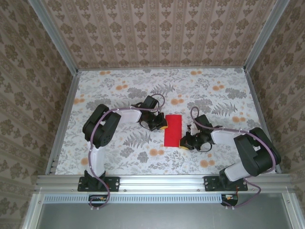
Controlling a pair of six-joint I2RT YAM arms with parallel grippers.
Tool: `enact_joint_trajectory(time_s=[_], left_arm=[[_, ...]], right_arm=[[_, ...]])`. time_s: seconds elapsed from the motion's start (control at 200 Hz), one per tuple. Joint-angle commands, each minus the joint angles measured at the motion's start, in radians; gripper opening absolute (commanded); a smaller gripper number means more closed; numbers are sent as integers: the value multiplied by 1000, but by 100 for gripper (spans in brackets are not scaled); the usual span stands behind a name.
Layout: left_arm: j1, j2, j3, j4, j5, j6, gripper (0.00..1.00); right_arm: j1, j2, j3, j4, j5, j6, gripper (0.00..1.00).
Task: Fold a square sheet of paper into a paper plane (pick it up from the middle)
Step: Fold the square sheet of paper in half at the center of the table, then rotate the square sheet of paper at the center of the table.
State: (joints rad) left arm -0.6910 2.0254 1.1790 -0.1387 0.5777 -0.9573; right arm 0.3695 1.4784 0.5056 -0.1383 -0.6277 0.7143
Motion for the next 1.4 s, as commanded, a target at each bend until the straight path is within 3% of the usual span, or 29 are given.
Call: enact_joint_trajectory(time_s=[0.0, 0.175, 0.3, 0.785, 1.06, 1.395], left_arm=[[19, 101, -47, -209, -151, 53, 0], [54, 49, -5, -268, -168, 165, 0], [96, -1, 20, -321, -176, 292, 0], [176, 61, 254, -440, -141, 620, 0], [192, -2, 254, -382, -78, 562, 3], [163, -196, 32, -155, -46, 323, 10]], right_arm=[[1, -16, -22, -149, 56, 11, 10], [2, -155, 95, -137, 66, 24, 13], [2, -149, 178, -122, 101, -1, 15], [66, 387, 632, -10, 146, -39, 11], [71, 581, 844, -133, 244, -34, 10], [71, 588, 816, -214, 416, 54, 10]])
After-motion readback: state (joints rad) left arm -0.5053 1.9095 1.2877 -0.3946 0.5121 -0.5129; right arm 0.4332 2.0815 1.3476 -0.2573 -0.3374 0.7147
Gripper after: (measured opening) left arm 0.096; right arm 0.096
